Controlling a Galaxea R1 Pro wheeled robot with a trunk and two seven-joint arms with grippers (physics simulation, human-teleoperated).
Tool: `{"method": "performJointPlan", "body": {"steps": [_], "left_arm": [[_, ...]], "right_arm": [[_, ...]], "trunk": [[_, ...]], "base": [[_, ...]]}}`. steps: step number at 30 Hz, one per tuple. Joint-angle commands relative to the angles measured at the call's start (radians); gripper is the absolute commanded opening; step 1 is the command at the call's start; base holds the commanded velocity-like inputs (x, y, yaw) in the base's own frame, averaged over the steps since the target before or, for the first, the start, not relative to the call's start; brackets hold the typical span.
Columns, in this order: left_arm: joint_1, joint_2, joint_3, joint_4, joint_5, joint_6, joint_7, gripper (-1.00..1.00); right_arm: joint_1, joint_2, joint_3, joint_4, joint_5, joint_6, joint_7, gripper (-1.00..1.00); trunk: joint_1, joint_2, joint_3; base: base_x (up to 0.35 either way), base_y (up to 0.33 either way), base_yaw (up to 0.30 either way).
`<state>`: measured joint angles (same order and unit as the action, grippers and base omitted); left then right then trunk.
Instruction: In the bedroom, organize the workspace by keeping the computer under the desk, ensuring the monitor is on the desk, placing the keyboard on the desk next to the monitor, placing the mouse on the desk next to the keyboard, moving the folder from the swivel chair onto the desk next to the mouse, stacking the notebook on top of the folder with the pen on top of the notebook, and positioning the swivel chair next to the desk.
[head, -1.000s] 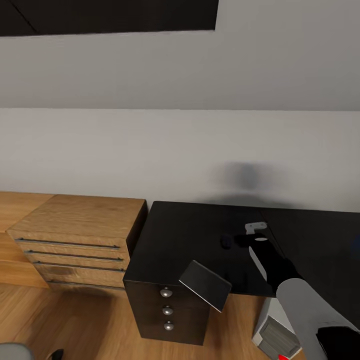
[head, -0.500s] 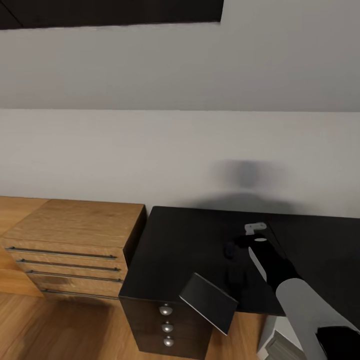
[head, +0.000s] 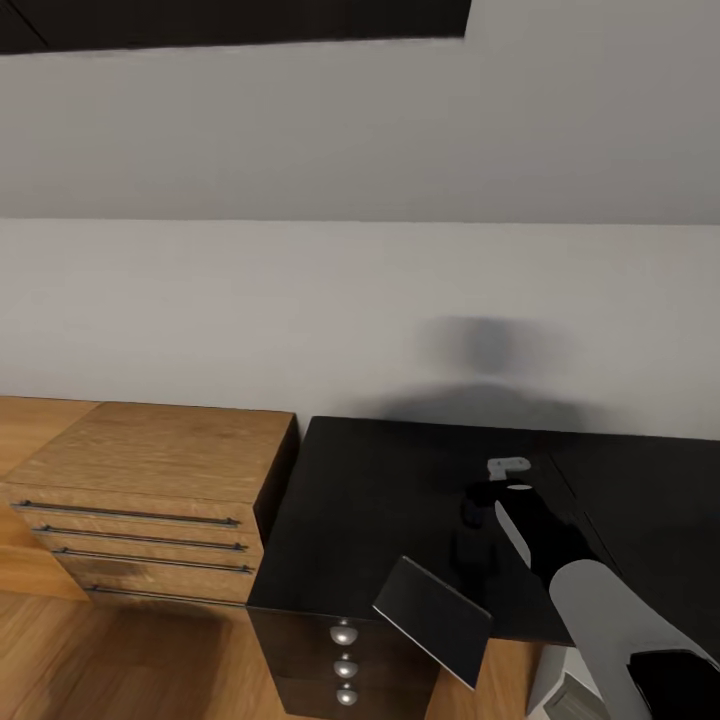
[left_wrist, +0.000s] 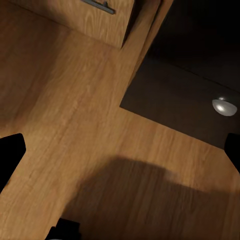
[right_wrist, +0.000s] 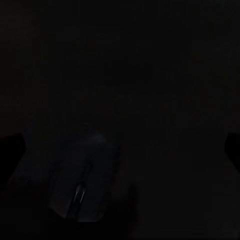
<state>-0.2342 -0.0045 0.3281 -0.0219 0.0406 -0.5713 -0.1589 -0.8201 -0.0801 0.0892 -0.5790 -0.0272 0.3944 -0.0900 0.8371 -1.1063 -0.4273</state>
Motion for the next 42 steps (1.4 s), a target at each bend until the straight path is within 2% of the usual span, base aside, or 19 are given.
{"method": "performJointPlan", "body": {"steps": [1, 26, 42], "left_arm": [[0.000, 0.000, 0.008, 0.000, 0.004, -0.001, -0.010, 1.00], [0.000, 0.000, 0.009, 0.000, 0.006, -0.008, -0.012, 1.00], [0.000, 0.001, 0.009, 0.000, 0.007, -0.007, -0.008, 1.00]], "right_arm": [[-0.001, -0.001, 0.008, -0.001, -0.004, 0.006, -0.007, 1.00], [-0.001, 0.004, 0.007, 0.002, -0.004, 0.010, -0.009, 1.00], [-0.001, 0.006, 0.002, 0.003, -0.003, 0.014, -0.010, 1.00]], "trunk": [[0.000, -0.001, -0.001], [0.000, -0.001, -0.001], [0.061, -0.113, -0.051]], "base": [[0.001, 0.022, 0.000], [0.036, 0.001, 0.000], [0.000, 0.000, 0.000]]}}
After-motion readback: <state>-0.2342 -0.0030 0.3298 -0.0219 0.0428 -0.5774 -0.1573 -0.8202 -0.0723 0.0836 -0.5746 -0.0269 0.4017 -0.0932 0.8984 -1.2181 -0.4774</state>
